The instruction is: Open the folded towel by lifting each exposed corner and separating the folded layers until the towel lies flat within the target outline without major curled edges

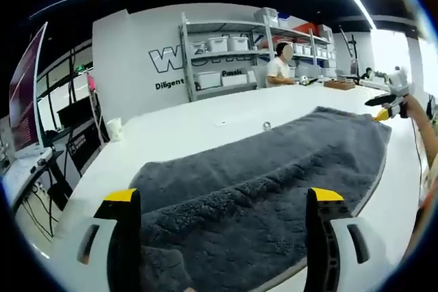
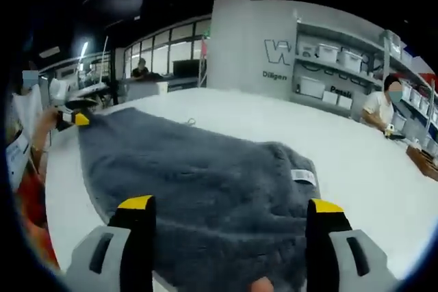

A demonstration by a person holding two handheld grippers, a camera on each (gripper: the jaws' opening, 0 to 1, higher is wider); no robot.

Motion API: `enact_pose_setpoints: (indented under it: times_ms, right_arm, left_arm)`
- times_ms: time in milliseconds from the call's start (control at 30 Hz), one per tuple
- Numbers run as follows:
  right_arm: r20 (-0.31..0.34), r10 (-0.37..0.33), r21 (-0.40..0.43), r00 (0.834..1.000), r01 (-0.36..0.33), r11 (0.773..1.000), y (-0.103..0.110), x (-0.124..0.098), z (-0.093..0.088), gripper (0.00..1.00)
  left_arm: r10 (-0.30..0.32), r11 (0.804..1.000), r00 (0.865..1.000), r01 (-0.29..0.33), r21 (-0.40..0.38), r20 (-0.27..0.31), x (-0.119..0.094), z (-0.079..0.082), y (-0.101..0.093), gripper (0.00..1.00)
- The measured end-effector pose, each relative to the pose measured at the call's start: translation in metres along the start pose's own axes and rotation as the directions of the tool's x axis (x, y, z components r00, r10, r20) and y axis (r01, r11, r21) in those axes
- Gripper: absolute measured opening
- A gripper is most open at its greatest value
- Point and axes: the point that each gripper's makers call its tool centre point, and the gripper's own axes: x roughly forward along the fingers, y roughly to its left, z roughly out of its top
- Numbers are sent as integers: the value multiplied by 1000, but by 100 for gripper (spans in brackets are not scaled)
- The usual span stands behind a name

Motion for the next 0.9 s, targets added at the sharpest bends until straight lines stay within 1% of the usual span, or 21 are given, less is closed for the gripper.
enact_pose_setpoints:
  times_ms: [67, 167, 200, 267, 333, 433, 467, 567, 667, 733, 767, 800, 900]
  right_arm:
    - [-13, 14, -12, 1000, -14, 1000, 8, -7, -4, 85]
    - [-38, 32, -49, 999, -34, 998, 19, -14, -11, 79]
    - [-54, 47, -52, 997, -49, 997, 24, -17, -14, 75]
    - [-76, 71, -48, 995, -74, 996, 33, -20, -20, 72]
    - [-106, 68, -45, 992, -73, 996, 36, -23, -27, 71]
    - [-143, 48, -57, 989, -57, 997, 34, -26, -36, 67]
    - [-168, 43, -60, 985, -54, 997, 34, -26, -42, 66]
    - [-210, 28, -60, 977, -41, 997, 31, -27, -54, 66]
    - [-244, 20, -72, 970, -39, 997, 30, -26, -65, 61]
    - [-250, 28, -72, 968, -47, 996, 30, -24, -68, 59]
    - [-249, 39, -60, 968, -55, 997, 31, -23, -69, 57]
    - [-240, 57, -21, 969, -63, 998, 33, -22, -69, 55]
    - [-237, 64, 3, 969, -66, 998, 32, -21, -70, 52]
  left_arm:
    - [-9, 1000, 1000, 9, -8, -1, 2, -1, -2, 100]
    - [-14, 1000, 1000, 14, -10, -17, 4, -5, -3, 100]
    - [-15, 1000, 1000, 15, -11, -22, 5, -7, -3, 100]
    - [-19, 1000, 999, 19, -18, -31, 6, -9, -4, 100]
    - [-30, 999, 999, 29, -27, -36, 7, -11, -5, 99]
    - [-46, 998, 998, 44, -43, -39, 8, -13, -8, 98]
    - [-50, 998, 998, 48, -46, -38, 8, -13, -9, 98]
    - [-61, 997, 997, 59, -53, -39, 9, -15, -11, 97]
    - [-71, 996, 997, 69, -57, -38, 9, -16, -11, 95]
    - [-71, 996, 997, 69, -59, -39, 9, -16, -11, 95]
    - [-71, 996, 997, 68, -59, -39, 9, -16, -11, 95]
    - [-69, 996, 997, 67, -59, -40, 9, -16, -10, 95]
    - [-64, 996, 997, 61, -59, -41, 9, -17, -8, 94]
